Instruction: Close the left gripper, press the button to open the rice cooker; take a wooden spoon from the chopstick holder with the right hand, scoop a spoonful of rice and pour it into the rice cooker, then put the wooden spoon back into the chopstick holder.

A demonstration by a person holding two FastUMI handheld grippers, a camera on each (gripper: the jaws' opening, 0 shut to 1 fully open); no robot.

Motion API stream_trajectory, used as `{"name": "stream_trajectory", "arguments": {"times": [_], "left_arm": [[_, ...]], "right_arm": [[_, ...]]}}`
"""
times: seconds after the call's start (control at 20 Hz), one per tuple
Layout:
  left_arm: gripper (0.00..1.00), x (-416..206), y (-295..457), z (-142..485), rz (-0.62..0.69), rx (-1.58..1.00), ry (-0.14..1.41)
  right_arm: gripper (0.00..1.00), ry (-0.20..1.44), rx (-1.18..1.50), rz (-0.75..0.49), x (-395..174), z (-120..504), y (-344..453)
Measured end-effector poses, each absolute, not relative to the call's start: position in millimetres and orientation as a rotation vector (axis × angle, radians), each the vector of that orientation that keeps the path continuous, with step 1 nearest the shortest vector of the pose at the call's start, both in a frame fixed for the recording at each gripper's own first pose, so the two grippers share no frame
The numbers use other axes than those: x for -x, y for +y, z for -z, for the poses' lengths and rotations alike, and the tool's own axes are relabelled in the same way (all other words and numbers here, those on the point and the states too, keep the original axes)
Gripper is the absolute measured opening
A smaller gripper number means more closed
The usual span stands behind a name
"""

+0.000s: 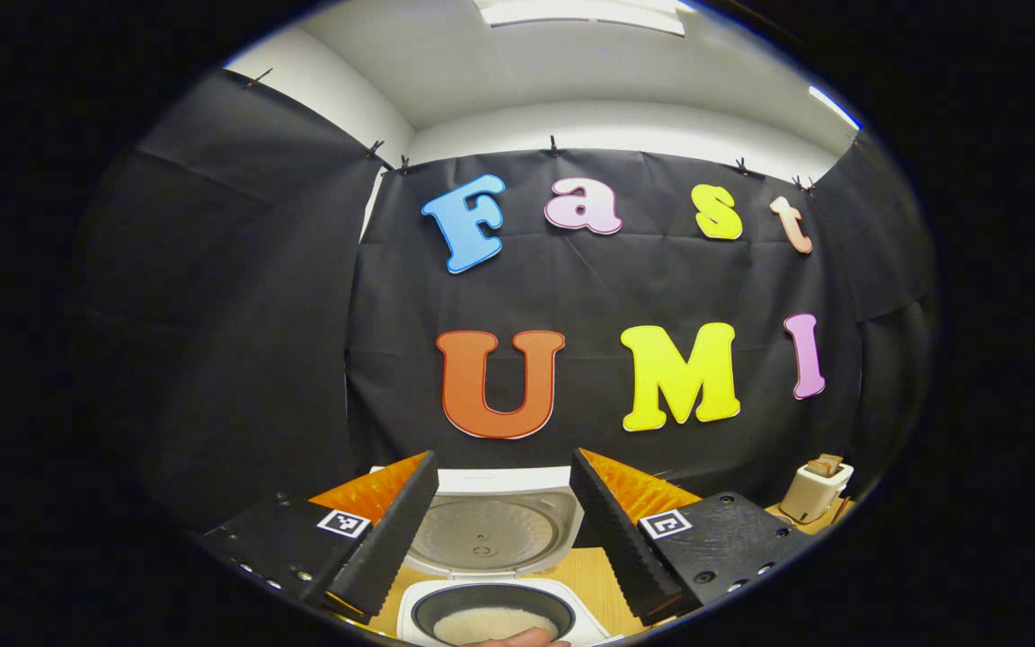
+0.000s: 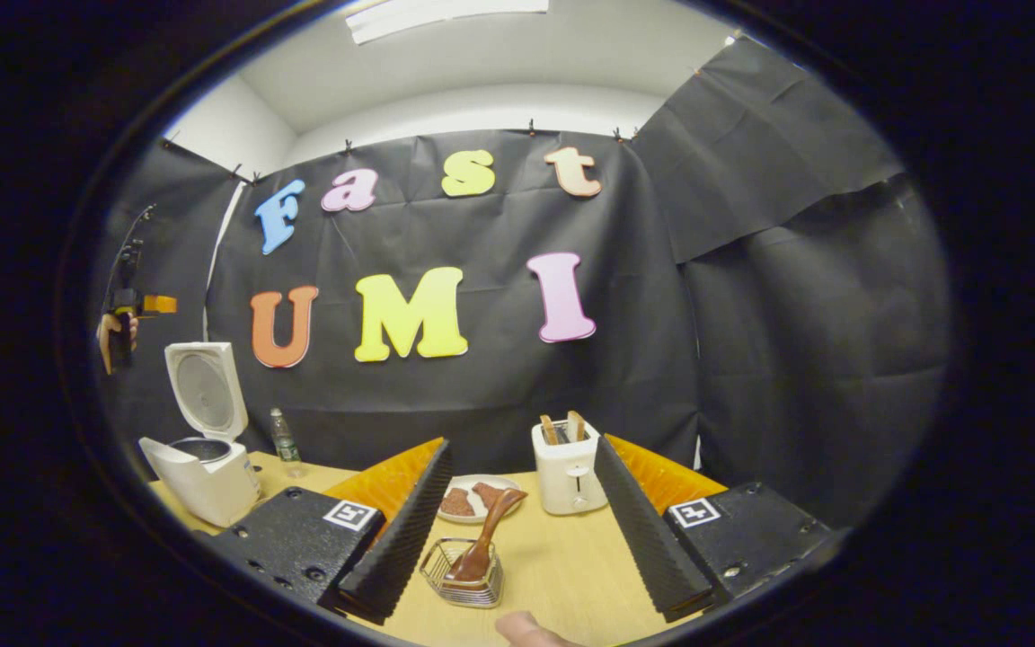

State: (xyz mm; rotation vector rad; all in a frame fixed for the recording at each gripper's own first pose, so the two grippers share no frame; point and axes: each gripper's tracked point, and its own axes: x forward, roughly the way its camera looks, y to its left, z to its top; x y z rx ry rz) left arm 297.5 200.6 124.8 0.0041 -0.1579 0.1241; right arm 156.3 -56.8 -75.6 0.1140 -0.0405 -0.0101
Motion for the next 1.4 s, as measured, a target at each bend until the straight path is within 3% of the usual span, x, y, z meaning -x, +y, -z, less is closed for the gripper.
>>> {"name": "stream_trajectory", "arguments": {"times": [0.5, 0.9, 1.15, 1.4], "left_arm": [[0.94, -391, 243, -133, -0.176, 0.058, -0.202], [0.94, -441, 260, -85, -0.220, 0.151, -0.044], [0.95, -438, 256, -56, -0.284, 0.040, 0.111], [0.96, -403, 245, -50, -0.269, 0.053, 0.186]], "right_arm": [[0.99, -0.025, -0.093, -0.025, -167, 77, -46], [0.99, -0.045, -0.050, -0.043, -141, 55, -21], [0.99, -0.060, -0.074, -0.035, -96, 40, -19], [0.99, -0.107, -0.059, -0.024, -55, 28, -23]]}}
